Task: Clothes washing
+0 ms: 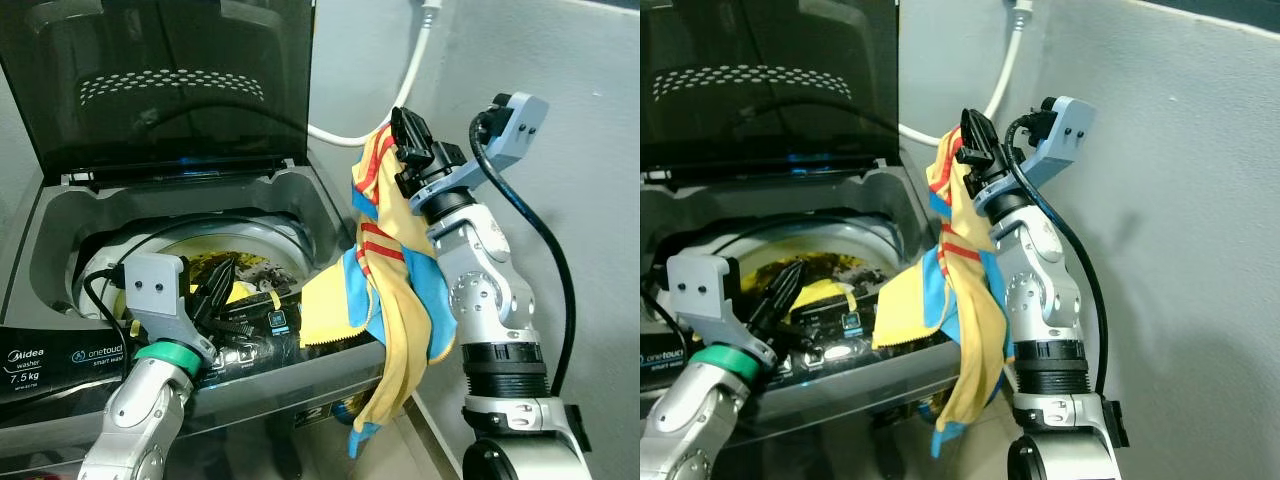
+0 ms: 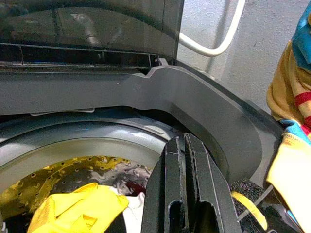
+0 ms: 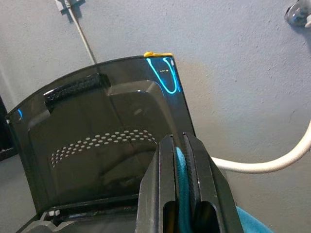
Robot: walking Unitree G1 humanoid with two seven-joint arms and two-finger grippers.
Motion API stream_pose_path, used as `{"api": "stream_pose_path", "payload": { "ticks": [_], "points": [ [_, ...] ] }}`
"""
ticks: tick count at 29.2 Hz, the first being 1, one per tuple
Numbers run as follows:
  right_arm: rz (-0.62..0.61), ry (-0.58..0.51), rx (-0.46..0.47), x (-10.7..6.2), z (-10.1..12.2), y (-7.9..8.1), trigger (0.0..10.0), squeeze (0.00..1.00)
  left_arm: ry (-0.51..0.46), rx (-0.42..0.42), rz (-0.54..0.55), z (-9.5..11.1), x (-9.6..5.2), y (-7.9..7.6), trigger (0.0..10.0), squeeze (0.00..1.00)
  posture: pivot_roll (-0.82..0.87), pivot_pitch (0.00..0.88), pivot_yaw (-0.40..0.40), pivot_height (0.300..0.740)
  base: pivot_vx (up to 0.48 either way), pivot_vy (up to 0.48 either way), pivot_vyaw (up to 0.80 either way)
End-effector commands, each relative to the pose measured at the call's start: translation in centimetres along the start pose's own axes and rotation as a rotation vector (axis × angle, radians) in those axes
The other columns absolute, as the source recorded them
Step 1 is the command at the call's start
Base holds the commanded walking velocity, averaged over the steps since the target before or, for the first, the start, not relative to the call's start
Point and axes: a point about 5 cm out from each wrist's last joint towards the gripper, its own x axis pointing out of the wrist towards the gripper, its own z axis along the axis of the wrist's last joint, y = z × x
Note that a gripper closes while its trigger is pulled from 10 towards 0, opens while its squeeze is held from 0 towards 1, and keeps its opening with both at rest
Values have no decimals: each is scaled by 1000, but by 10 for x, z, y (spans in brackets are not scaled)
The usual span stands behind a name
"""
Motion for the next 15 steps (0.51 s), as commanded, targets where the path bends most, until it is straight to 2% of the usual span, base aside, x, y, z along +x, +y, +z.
{"api": "stream_pose_path", "payload": {
  "ticks": [1, 2, 4, 5, 6, 8, 9, 10, 11, 12, 13, 14, 15],
  "points": [
    [48, 56, 14, 8, -6, 6, 10000, 0, 20, 5, -4, -4, -2, -1, 10000, 0, 14, 20, -1, 740, 0, 0, 0],
    [98, 102, -4, 16, -11, 14, 10000, 0, 20, 4, -8, -4, -1, -1, 10000, 0, 7, 20, 6, 740, 0, 0, 0],
    [132, 132, -19, 21, -14, 19, 10000, 0, 19, 3, -10, -4, -1, -1, 10000, 0, 7, 20, 6, 740, 0, 0, 0],
    [251, 63, 57, 58, 11, 50, 10000, 0, 20, 4, -25, -5, 2, -4, 10000, 0, -1, 21, 15, 740, 0, 0, 0],
    [251, 63, 57, 58, 11, 50, 10000, 0, 20, 4, -25, -5, 2, -4, 10000, 0, -1, 21, 15, 740, 0, 0, 0],
    [322, -10, 116, 78, 36, 71, 10000, 0, 21, 5, -32, -6, 3, -6, 10000, 0, 0, 21, 15, 740, 0, 0, 0],
    [322, -10, 116, 78, 36, 71, 10000, 0, 21, 5, -32, -6, 3, -6, 10000, 0, 0, 21, 15, 740, 0, 0, 0],
    [344, -100, 209, 90, 63, 80, 10000, 0, 21, 7, -33, -6, 3, -7, 10000, 0, 4, 19, 8, 740, 0, 0, 0],
    [344, -100, 209, 90, 63, 80, 10000, 0, 21, 7, -33, -6, 3, -7, 10000, 0, 4, 19, 8, 740, 0, 0, 0],
    [371, -219, 353, 101, 101, 88, 10000, 0, 20, 10, -31, -6, 2, -7, 10000, 0, 12, 18, -6, 740, 0, 0, 0],
    [371, -219, 353, 101, 101, 88, 10000, 0, 20, 10, -31, -6, 2, -7, 10000, 0, 12, 18, -6, 740, 0, 0, 0],
    [412, -340, 521, 107, 140, 94, 10000, 0, 18, 15, -24, -5, 1, -7, 10000, 0, 23, 16, -23, 740, 0, 0, 0],
    [412, -340, 521, 107, 140, 94, 10000, 0, 18, 15, -24, -5, 1, -7, 10000, 0, 23, 16, -23, 740, 0, 0, 0]
  ]
}}
